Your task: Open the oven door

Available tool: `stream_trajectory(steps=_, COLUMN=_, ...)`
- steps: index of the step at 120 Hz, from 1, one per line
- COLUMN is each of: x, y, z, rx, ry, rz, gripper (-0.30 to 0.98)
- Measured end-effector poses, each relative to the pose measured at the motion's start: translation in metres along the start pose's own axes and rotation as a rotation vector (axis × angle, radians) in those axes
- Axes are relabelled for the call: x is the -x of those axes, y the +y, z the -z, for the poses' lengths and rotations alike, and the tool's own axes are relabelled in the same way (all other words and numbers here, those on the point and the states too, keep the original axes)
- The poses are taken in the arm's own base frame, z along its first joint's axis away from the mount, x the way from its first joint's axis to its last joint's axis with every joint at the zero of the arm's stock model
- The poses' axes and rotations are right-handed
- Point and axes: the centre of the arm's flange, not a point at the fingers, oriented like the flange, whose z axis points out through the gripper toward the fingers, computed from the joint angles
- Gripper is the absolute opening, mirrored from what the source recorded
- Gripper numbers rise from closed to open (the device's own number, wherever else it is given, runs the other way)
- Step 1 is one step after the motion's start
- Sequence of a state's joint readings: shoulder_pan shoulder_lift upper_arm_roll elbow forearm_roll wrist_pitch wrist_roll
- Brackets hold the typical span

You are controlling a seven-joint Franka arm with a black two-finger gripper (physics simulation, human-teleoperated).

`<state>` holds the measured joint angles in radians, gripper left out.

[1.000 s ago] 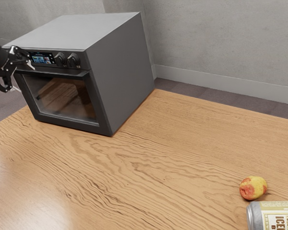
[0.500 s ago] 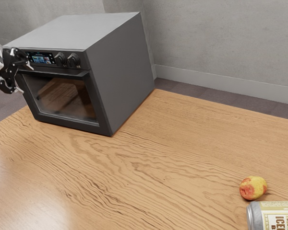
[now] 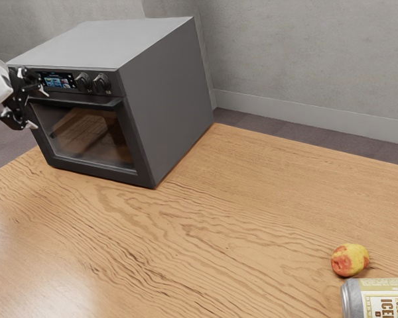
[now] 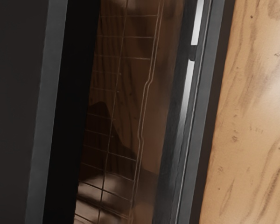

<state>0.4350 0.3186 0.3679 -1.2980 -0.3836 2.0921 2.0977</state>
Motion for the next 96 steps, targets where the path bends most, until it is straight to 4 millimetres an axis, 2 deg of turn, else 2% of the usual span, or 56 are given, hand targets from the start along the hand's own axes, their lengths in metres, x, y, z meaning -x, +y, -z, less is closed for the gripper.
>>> stream_trajectory(steps=14, x=-0.005, y=-0.001, z=0.002, rx=-0.003, ry=0.003, rz=0.005, gripper=0.69)
stream_trajectory(steps=22, x=-0.021, y=0.011, z=0.006, rx=0.013, ry=0.016, rz=-0.005, gripper=0.66)
stream_trajectory(steps=28, x=-0.038, y=0.031, z=0.011, rx=0.022, ry=0.035, rz=-0.015, gripper=0.65)
stream_trajectory(steps=32, x=-0.052, y=0.058, z=0.018, rx=0.026, ry=0.057, rz=-0.020, gripper=0.64)
stream_trajectory(steps=36, x=-0.072, y=0.095, z=0.035, rx=0.016, ry=0.086, rz=-0.038, gripper=0.61)
stream_trajectory(steps=38, x=-0.088, y=0.131, z=0.057, rx=-0.005, ry=0.116, rz=-0.057, gripper=0.57)
stream_trajectory(steps=41, x=-0.099, y=0.194, z=0.094, rx=-0.057, ry=0.133, rz=-0.069, gripper=0.59)
stream_trajectory(steps=43, x=-0.110, y=0.229, z=0.121, rx=-0.111, ry=0.130, rz=-0.089, gripper=0.60)
stream_trajectory(steps=44, x=-0.118, y=0.242, z=0.135, rx=-0.138, ry=0.123, rz=-0.106, gripper=0.60)
stream_trajectory(steps=46, x=-0.133, y=0.249, z=0.177, rx=-0.217, ry=0.098, rz=-0.148, gripper=0.61)
stream_trajectory(steps=48, x=-0.147, y=0.248, z=0.217, rx=-0.291, ry=0.079, rz=-0.189, gripper=0.62)
stream_trajectory(steps=51, x=-0.170, y=0.235, z=0.276, rx=-0.395, ry=0.068, rz=-0.249, gripper=0.63)
stream_trajectory(steps=54, x=-0.188, y=0.199, z=0.324, rx=-0.457, ry=0.056, rz=-0.285, gripper=0.64)
stream_trajectory(steps=57, x=-0.208, y=0.154, z=0.356, rx=-0.475, ry=0.048, rz=-0.306, gripper=0.65)
stream_trajectory(steps=60, x=-0.227, y=0.112, z=0.368, rx=-0.459, ry=0.051, rz=-0.312, gripper=0.65)
stream_trajectory(steps=63, x=-0.253, y=0.072, z=0.361, rx=-0.417, ry=0.057, rz=-0.319, gripper=0.65)
stream_trajectory(steps=66, x=-0.279, y=0.045, z=0.344, rx=-0.359, ry=0.062, rz=-0.319, gripper=0.66)
stream_trajectory(steps=73, x=-0.315, y=0.012, z=0.286, rx=-0.196, ry=0.073, rz=-0.262, gripper=0.67)
stream_trajectory(steps=83, x=-0.342, y=0.000, z=0.197, rx=0.041, ry=0.080, rz=-0.130, gripper=0.67)
stream_trajectory(steps=96, x=-0.365, y=0.012, z=0.082, rx=0.337, ry=0.059, rz=0.045, gripper=0.68)
